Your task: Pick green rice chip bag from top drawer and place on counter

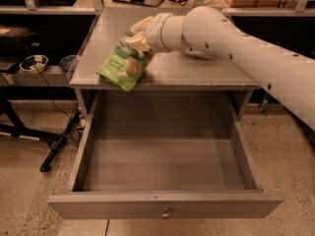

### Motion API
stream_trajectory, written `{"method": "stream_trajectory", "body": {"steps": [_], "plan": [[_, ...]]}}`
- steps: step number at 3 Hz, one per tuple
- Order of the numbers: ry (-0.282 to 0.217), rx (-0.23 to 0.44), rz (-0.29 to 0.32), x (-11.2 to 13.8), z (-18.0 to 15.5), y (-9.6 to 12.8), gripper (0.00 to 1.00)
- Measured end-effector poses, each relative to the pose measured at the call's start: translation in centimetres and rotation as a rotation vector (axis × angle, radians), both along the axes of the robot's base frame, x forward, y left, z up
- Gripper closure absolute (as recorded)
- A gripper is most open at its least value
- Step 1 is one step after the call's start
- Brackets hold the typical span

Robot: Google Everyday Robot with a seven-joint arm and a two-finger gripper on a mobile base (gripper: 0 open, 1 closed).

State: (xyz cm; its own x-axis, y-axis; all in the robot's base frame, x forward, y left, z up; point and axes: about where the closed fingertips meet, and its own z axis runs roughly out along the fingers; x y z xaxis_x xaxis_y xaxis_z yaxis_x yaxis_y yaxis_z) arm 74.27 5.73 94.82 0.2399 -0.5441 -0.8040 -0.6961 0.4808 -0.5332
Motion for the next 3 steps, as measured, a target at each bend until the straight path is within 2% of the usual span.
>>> {"method": "stream_trajectory", "body": {"steps": [1,3], "plan": [[0.0,0.0,0.0,0.0,0.0,0.0,0.04],[0.0,0.0,0.0,0.0,0.0,0.01,0.0]]}}
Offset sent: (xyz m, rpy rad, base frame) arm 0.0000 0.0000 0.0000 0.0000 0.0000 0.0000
